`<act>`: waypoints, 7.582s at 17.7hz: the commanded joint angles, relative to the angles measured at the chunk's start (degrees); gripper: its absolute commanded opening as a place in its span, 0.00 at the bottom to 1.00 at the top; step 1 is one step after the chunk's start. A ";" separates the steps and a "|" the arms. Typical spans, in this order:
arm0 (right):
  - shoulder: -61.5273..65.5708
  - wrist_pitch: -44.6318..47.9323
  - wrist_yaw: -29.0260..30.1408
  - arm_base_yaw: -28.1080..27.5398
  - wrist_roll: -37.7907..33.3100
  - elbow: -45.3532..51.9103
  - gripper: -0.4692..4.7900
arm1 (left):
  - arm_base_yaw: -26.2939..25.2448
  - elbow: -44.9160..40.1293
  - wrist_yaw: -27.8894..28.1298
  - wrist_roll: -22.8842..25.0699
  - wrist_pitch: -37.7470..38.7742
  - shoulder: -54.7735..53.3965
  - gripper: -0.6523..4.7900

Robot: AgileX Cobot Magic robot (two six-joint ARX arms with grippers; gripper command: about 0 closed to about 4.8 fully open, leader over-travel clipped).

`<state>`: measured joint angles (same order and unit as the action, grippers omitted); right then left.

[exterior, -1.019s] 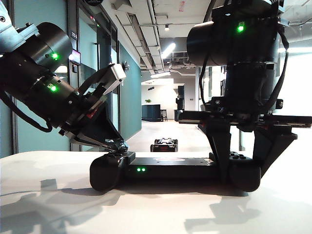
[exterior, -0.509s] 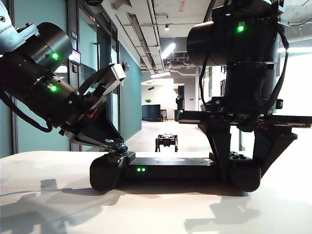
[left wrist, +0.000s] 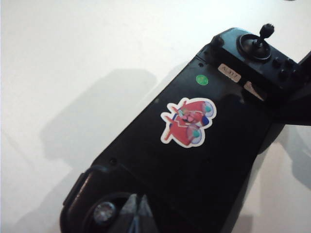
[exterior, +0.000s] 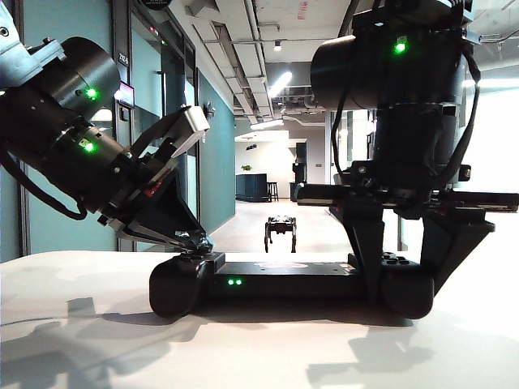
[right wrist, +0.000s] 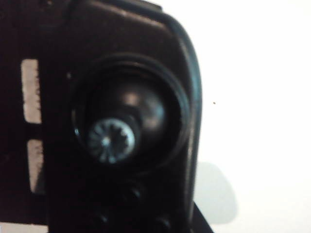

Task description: Push the left joystick on the remote control sitting on the white table forward to make the robot dog walk in a straight line until it approaches the door.

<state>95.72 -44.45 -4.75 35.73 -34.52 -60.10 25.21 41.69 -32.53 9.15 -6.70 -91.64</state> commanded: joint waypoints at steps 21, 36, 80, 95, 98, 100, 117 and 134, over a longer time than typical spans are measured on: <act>-0.28 0.59 0.59 0.11 0.74 -0.09 0.34 | -0.02 2.97 -3.06 -4.90 9.77 12.48 0.11; -0.28 2.86 0.37 0.09 5.35 -0.11 0.50 | 0.00 19.30 21.35 -11.78 38.45 42.80 0.11; -52.43 14.34 -9.09 0.17 22.77 14.95 0.08 | 0.00 -24.09 30.42 -7.45 17.20 86.97 0.11; -52.43 14.51 -9.09 0.20 22.75 14.95 0.08 | -22.88 -37.79 28.87 -6.99 3.30 91.41 0.11; -52.43 14.51 -9.09 0.20 22.77 14.95 0.08 | -22.82 -40.63 28.85 -7.02 1.22 91.41 0.11; -52.43 14.53 -9.09 0.17 22.75 14.95 0.08 | -21.86 -41.29 31.10 -6.32 0.90 91.41 0.11; -52.43 14.51 -9.09 0.17 22.75 14.95 0.08 | -20.09 -41.29 31.30 -6.14 3.23 91.41 0.11; -56.87 30.27 -23.63 -4.44 27.52 23.76 0.08 | -20.04 -41.29 31.23 -6.16 3.23 91.41 0.11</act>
<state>39.92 -21.37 -27.94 32.12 -10.09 -38.46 5.23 0.23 -0.99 2.98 -2.79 -0.21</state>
